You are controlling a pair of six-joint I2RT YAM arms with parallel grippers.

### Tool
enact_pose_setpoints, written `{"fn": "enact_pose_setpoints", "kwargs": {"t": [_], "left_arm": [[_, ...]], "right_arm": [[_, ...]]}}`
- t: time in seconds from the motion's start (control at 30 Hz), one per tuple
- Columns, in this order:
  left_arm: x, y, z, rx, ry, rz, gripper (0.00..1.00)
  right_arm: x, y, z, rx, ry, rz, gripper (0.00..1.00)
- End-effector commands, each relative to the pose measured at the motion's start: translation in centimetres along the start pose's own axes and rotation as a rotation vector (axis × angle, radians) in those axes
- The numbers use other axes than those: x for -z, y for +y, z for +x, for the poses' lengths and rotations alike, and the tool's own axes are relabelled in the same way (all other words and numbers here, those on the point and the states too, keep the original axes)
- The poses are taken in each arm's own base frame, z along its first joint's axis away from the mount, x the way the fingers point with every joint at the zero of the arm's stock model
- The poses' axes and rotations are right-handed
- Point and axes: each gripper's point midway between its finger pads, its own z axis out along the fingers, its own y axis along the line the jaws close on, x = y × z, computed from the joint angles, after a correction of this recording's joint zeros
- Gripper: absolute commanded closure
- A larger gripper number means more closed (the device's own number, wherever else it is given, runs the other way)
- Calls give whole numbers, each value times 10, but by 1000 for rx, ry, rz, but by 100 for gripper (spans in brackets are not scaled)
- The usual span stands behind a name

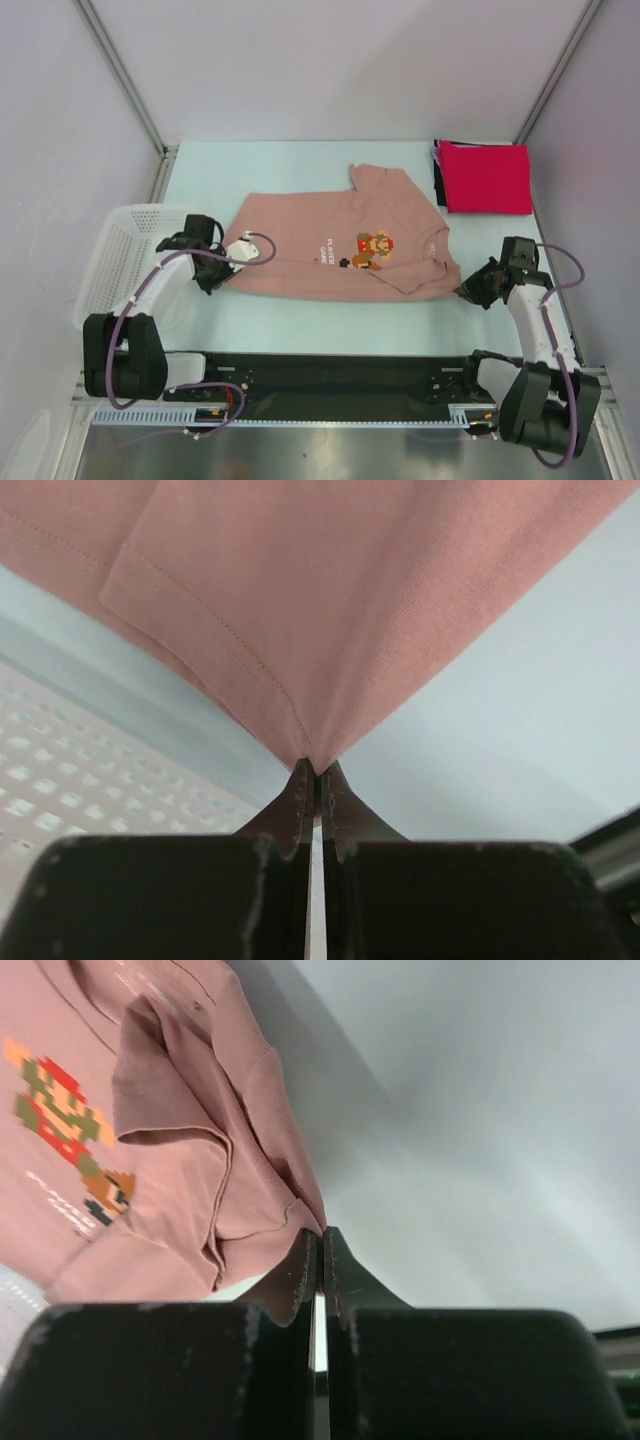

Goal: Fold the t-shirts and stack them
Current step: Fold the tshirt

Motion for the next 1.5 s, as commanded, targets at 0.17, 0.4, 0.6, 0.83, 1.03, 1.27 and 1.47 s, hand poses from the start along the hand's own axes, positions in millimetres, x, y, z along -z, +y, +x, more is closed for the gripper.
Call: {"fn": "enact_pose_setpoints", "kwargs": {"t": [0.17,0.4,0.6,0.83,1.03,1.27,1.47], "left_arm": [[21,-48,34,-23,118,162,100],[35,-18,12,-37,81,102,32],[86,66,-84,149,-239,-82,22],[55,164,-149,396,-371,-205,44],[2,183,-173,453,-343,-80,43],[-50,180,-184,392,-279,-72,37],[-77,177,-186,373,-276,-22,37]], "right_arm": [[42,-18,17,-206,-92,43,100],[73,-34,-12,-229,-284,150,41],[137,76,-93,18,-580,-281,34],[97,193,-144,380,-481,-404,36],[10,264,-136,715,-301,-293,38],[-102,294,-147,811,-183,-179,34],[-169,310,-155,861,-129,-167,28]]}}
